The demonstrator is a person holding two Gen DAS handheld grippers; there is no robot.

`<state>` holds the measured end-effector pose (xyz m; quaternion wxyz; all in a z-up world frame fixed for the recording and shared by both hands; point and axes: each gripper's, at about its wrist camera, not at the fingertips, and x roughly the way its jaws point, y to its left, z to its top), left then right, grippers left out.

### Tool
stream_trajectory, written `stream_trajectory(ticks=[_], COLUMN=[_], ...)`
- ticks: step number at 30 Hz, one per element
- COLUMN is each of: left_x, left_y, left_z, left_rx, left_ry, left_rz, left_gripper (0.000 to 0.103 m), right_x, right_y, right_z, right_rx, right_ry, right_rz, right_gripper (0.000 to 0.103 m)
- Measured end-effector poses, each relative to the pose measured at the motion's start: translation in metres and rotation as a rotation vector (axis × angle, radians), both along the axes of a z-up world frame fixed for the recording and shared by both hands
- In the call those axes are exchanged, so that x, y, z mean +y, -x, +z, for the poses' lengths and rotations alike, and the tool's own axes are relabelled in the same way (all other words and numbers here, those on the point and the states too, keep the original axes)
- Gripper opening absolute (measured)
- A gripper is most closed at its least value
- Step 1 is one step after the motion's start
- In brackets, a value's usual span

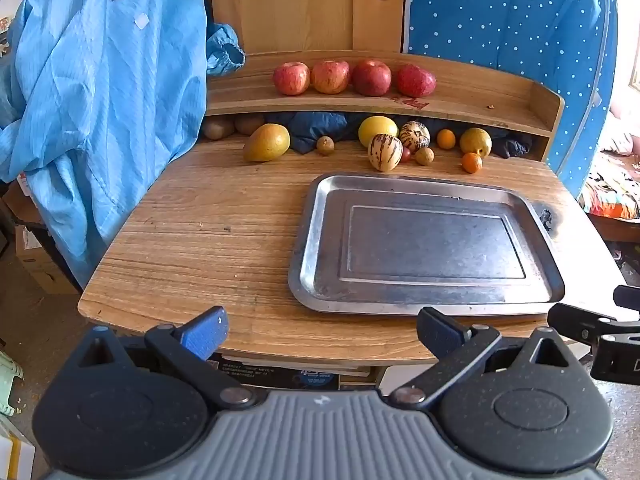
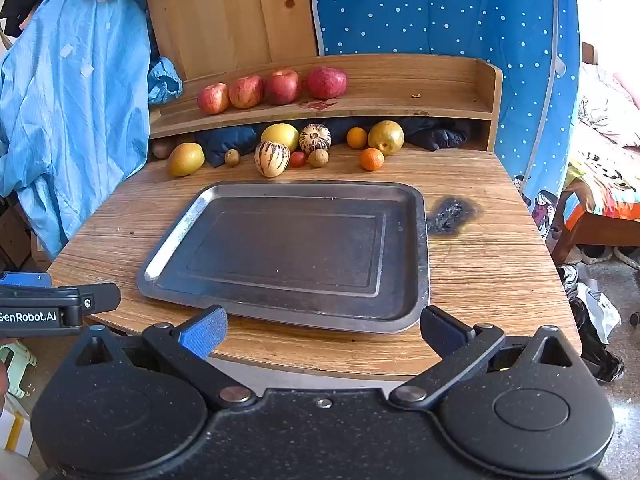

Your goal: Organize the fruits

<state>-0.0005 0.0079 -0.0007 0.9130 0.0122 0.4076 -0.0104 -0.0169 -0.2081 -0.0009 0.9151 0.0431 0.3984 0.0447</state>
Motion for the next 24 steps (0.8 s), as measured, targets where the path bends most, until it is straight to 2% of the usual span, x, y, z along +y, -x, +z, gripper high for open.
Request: stream_trajectory(ticks=[24], left_x=[-0.009], left_y=[-0.004], left_z=[-0.004], left_rx=[0.016], left_ry=[-0.023], left_rz=[0.007], left_gripper=[0.102], right_x=[-0.006], right_y=[-0.003], right_z=[-0.002], right_rx=[0.006], right_ry=[-0.017], right_rz=[-0.011], right_gripper=[0.102])
